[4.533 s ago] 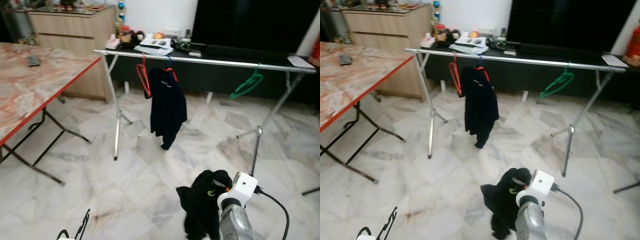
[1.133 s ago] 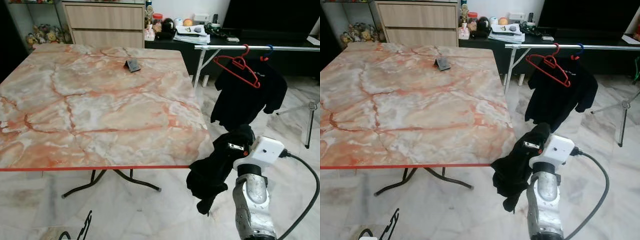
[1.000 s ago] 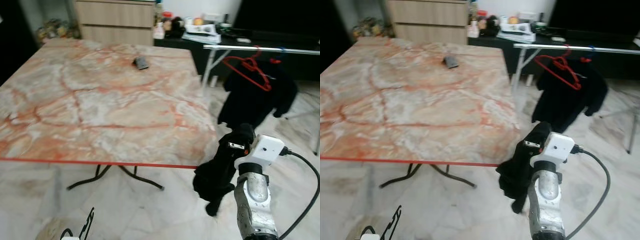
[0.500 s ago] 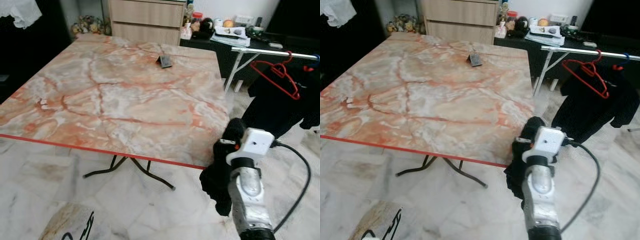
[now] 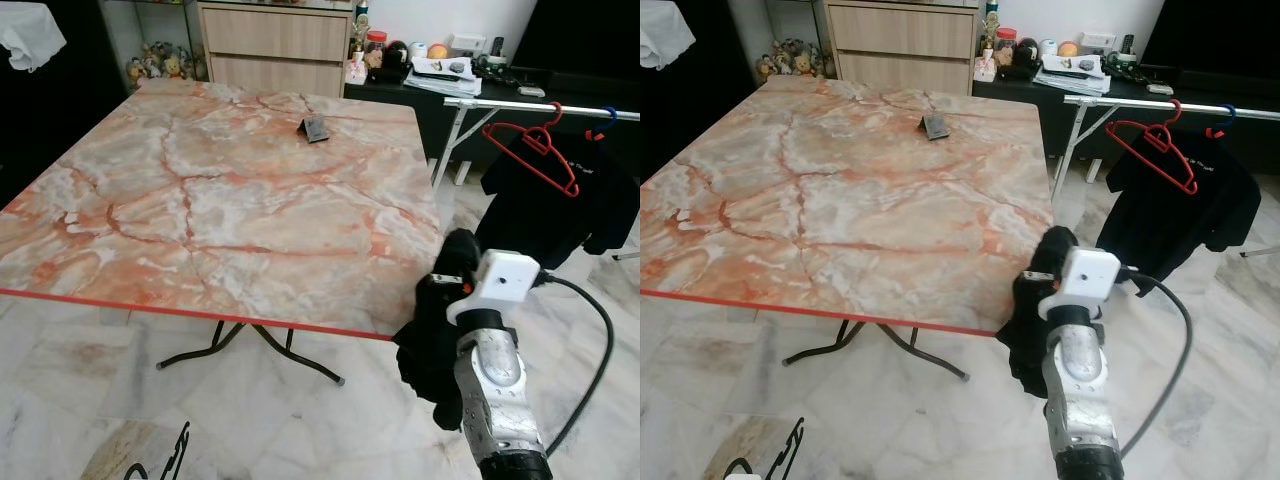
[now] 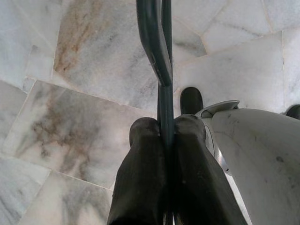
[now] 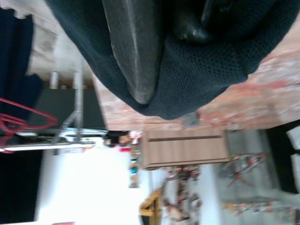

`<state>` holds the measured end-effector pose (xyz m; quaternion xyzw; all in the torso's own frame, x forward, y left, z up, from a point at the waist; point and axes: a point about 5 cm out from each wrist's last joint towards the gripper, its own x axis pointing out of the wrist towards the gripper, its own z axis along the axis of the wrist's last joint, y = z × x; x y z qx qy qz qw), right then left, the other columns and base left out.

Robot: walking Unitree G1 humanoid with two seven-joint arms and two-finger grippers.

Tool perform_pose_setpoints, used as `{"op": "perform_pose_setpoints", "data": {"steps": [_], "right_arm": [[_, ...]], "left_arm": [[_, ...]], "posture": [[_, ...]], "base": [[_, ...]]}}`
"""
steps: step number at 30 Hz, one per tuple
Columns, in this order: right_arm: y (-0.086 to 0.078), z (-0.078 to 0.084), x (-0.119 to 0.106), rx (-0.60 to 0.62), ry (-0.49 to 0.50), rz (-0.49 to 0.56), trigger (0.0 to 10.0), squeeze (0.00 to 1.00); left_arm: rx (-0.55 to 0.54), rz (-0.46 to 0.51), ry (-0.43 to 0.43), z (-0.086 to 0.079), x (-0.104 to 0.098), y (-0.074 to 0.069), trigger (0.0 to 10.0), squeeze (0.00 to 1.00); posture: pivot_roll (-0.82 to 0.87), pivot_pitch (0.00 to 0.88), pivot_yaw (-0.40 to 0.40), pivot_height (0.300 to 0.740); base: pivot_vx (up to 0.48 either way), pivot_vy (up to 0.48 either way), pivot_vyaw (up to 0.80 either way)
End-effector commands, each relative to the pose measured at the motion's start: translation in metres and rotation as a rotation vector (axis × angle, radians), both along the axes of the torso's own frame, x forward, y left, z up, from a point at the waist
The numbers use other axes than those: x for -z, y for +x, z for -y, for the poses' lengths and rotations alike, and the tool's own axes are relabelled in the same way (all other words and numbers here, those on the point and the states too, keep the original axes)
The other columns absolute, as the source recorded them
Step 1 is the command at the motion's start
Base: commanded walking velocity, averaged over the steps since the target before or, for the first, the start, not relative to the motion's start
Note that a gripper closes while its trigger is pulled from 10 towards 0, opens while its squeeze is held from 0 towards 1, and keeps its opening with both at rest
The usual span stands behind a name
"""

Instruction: Hang hanger

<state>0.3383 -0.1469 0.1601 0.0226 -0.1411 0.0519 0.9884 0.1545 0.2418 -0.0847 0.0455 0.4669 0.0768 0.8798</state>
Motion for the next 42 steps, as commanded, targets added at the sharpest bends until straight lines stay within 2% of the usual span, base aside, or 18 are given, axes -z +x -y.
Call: {"op": "perform_pose_setpoints", "data": {"steps": [1, 5, 9, 10, 15, 21, 26, 31, 34, 38, 41, 42], "right_arm": [[0.003, -0.013, -0.022, -0.081, -0.016, 0.082, 10.0, 0.0], [0.005, -0.024, -0.031, -0.157, -0.036, 0.109, 10.0, 0.0], [0.007, -0.046, -0.047, -0.27, -0.07, 0.162, 10.0, 0.0], [0.007, -0.046, -0.047, -0.27, -0.07, 0.162, 10.0, 0.0], [0.006, -0.079, -0.072, -0.427, -0.076, 0.232, 10.0, 0.0], [-0.001, -0.108, -0.082, -0.578, -0.099, 0.267, 10.0, 0.0], [0.0, -0.119, -0.089, -0.606, -0.086, 0.269, 10.0, 0.0], [-0.006, -0.142, -0.105, -0.702, -0.068, 0.304, 10.0, 0.0], [-0.009, -0.158, -0.111, -0.746, -0.081, 0.307, 10.0, 0.0], [-0.011, -0.167, -0.112, -0.788, -0.1, 0.287, 10.0, 0.0], [-0.012, -0.17, -0.104, -0.861, -0.129, 0.214, 10.0, 0.0], [-0.011, -0.171, -0.091, -0.883, -0.184, 0.145, 10.0, 0.0]], "left_arm": [[-0.011, -0.029, -0.005, 0.0, 0.003, -0.007, 10.0, 0.0], [-0.011, -0.03, -0.005, 0.001, 0.003, -0.007, 10.0, 0.0], [-0.011, -0.032, -0.005, 0.001, 0.003, -0.007, 10.0, 0.0], [-0.011, -0.032, -0.005, 0.001, 0.003, -0.007, 10.0, 0.0], [-0.011, -0.033, -0.007, 0.002, 0.004, -0.007, 10.0, 0.0], [-0.009, -0.035, -0.009, 0.003, 0.004, -0.008, 10.0, 0.0], [-0.009, -0.037, -0.01, 0.004, 0.005, -0.009, 10.0, 0.0], [-0.006, -0.042, -0.01, 0.005, 0.006, -0.01, 10.0, 0.0], [-0.003, -0.04, -0.012, 0.006, 0.006, -0.01, 10.0, 0.0], [0.001, -0.037, -0.025, 0.01, 0.006, -0.009, 10.0, 0.0], [0.008, -0.037, -0.02, 0.012, 0.007, -0.008, 10.0, 0.0], [0.005, -0.036, -0.022, 0.012, 0.007, -0.008, 10.0, 0.0]], "posture": [[0.03, 0.098, -0.054, 0.74], [0.02, 0.098, -0.051, 0.74], [0.02, 0.1, -0.048, 0.74], [0.02, 0.1, -0.048, 0.74], [0.02, 0.101, -0.047, 0.74], [0.01, 0.103, -0.049, 0.74], [0.01, 0.104, -0.05, 0.74], [0.0, 0.103, -0.051, 0.74], [0.0, 0.102, -0.054, 0.74], [0.01, 0.103, -0.057, 0.74], [0.01, 0.101, -0.057, 0.74], [0.0, 0.101, -0.058, 0.74]], "base": [[0.244, 0.0, 0.0], [0.246, 0.0, 0.0], [0.247, 0.0, 0.0], [0.247, 0.0, 0.0], [0.258, 0.0, 0.0], [0.264, 0.0, 0.0], [0.269, 0.0, 0.0], [0.269, 0.0, 0.0], [0.27, 0.0, 0.0], [0.066, 0.0, 0.0], [0.0, 0.0, 0.0], [0.0, 0.0, 0.0]]}}
